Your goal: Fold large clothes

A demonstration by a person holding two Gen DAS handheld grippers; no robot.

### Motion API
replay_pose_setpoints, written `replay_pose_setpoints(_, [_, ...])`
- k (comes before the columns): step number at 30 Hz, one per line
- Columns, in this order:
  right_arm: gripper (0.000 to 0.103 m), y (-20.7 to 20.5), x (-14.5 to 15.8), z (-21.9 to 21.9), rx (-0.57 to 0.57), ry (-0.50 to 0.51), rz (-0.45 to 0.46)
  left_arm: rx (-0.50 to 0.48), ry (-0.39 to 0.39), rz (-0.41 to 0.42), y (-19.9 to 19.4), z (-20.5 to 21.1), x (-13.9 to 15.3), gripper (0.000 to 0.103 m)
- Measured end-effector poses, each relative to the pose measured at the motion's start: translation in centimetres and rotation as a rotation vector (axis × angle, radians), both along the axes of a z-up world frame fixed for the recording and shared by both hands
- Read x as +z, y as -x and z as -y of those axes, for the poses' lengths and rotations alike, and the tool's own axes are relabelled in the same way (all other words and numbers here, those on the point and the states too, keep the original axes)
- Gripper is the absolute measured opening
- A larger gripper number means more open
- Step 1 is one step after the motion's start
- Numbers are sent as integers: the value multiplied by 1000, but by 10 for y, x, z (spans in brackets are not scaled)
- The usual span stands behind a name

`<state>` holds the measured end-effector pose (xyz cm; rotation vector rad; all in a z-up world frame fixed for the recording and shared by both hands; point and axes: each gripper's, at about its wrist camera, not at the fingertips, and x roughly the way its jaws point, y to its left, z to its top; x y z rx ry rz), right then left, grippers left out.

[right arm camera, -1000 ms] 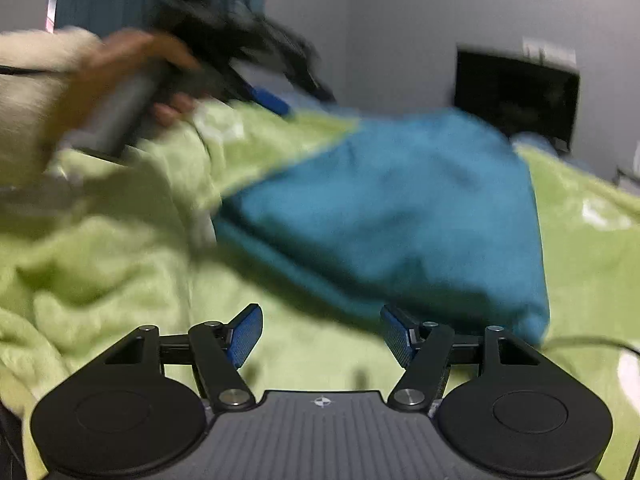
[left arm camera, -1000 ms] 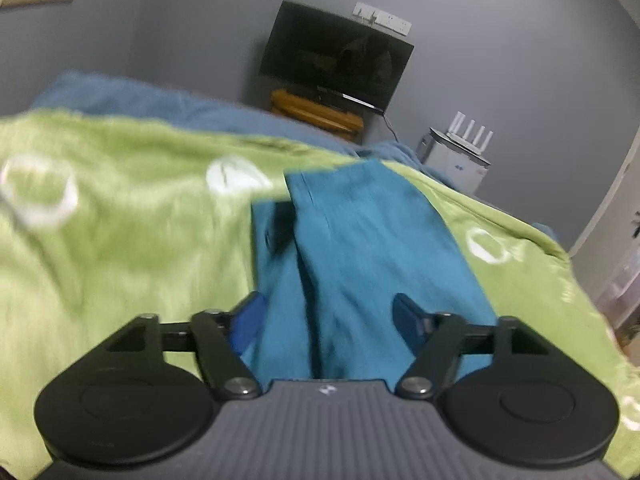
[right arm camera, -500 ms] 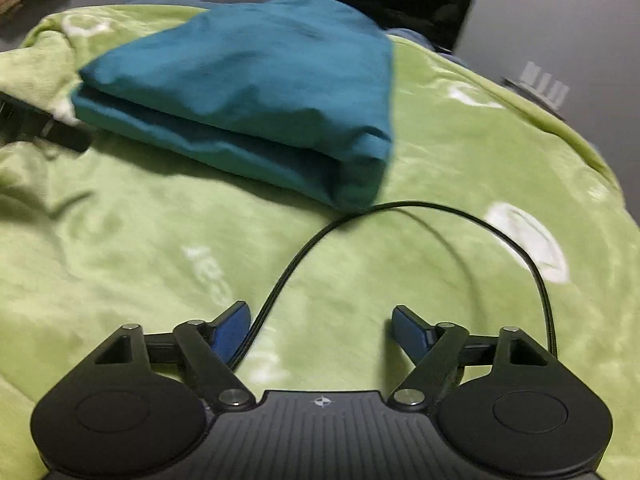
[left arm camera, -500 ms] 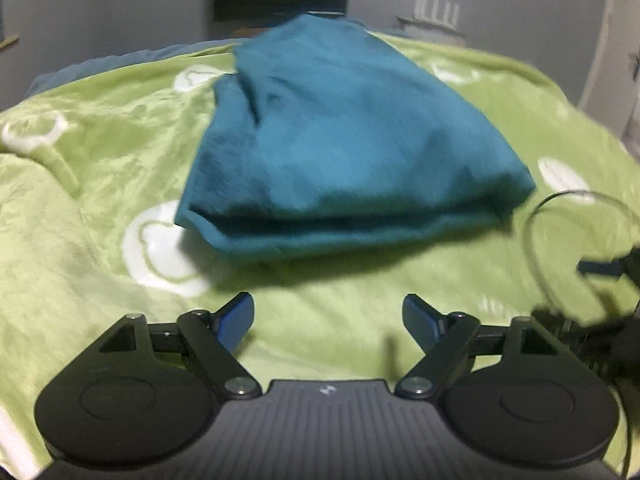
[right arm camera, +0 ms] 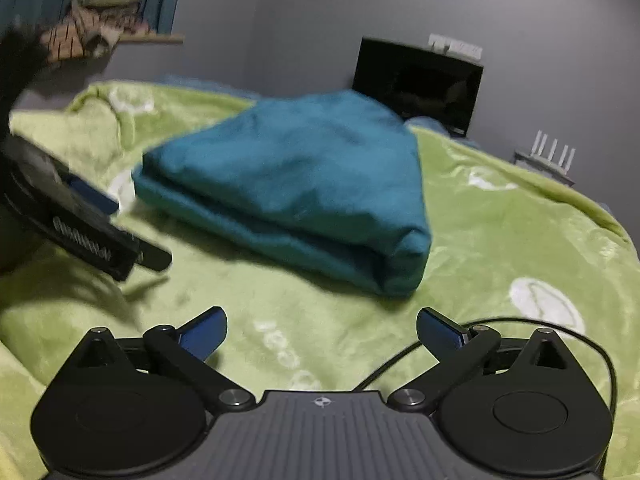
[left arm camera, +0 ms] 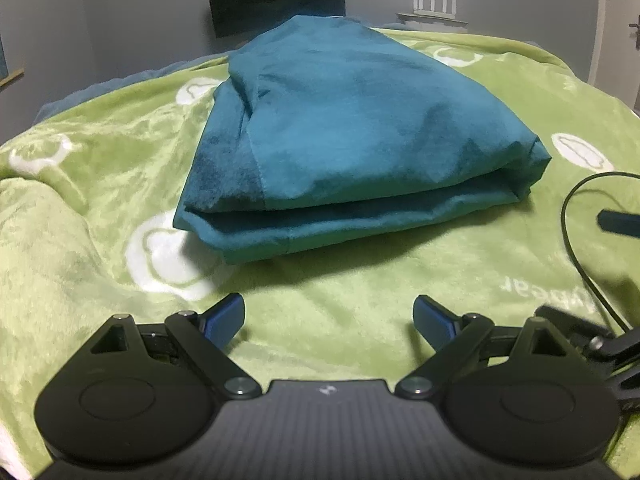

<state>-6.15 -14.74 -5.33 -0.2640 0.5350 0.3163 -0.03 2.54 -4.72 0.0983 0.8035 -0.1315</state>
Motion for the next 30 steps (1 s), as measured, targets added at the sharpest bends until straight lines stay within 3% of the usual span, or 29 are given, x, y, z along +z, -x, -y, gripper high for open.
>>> replay_pose_setpoints(12, [103, -11, -12, 14, -60, -76, -64, -6, 7, 0, 0, 0, -1, 92])
replay_pose_setpoints(30, [103, -11, -14, 10, -62, -60, -72, -4, 2, -5, -1, 0, -3, 92])
